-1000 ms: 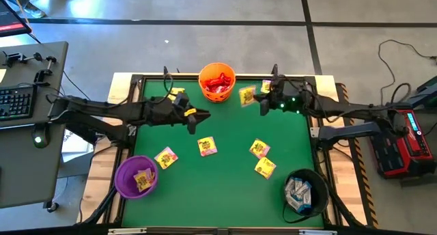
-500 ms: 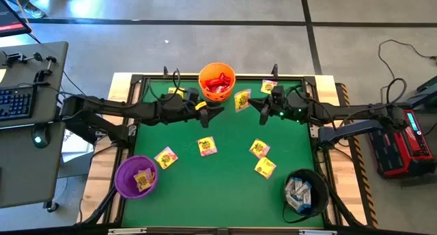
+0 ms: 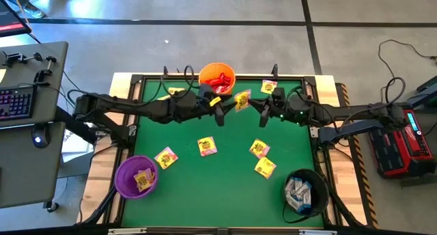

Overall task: Sort candy by brand, put in halloween buckets
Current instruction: Put the yellow candy into the purple bucket

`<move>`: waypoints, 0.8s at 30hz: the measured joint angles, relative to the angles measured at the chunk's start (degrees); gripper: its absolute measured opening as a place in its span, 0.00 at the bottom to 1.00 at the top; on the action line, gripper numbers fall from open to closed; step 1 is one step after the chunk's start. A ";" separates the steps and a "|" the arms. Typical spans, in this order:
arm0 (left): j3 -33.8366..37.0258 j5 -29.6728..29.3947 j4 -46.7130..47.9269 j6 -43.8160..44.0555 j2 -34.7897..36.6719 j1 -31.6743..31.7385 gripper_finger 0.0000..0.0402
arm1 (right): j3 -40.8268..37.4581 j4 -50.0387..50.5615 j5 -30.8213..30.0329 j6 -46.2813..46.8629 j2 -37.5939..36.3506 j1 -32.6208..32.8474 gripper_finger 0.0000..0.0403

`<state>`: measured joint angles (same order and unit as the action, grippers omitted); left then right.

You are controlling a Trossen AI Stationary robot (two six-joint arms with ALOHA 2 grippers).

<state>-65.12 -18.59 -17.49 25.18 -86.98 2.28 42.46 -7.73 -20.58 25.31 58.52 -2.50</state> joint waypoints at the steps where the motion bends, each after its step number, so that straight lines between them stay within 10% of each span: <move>1: -0.35 -0.48 0.64 -0.55 -0.18 0.00 0.51 | 0.00 -0.03 0.00 -0.28 0.00 0.00 0.00; 12: -1.62 4.10 0.14 -5.56 -0.74 1.85 0.47 | 0.00 -0.37 1.80 -1.89 0.00 0.04 0.00; 24: -1.62 7.28 -0.37 -5.09 -2.31 2.58 0.17 | 0.00 -0.68 2.99 -2.44 0.02 0.04 0.00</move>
<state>-66.74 -11.31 -17.87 20.08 -89.29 4.86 42.46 -8.40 -17.59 22.87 58.54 -2.46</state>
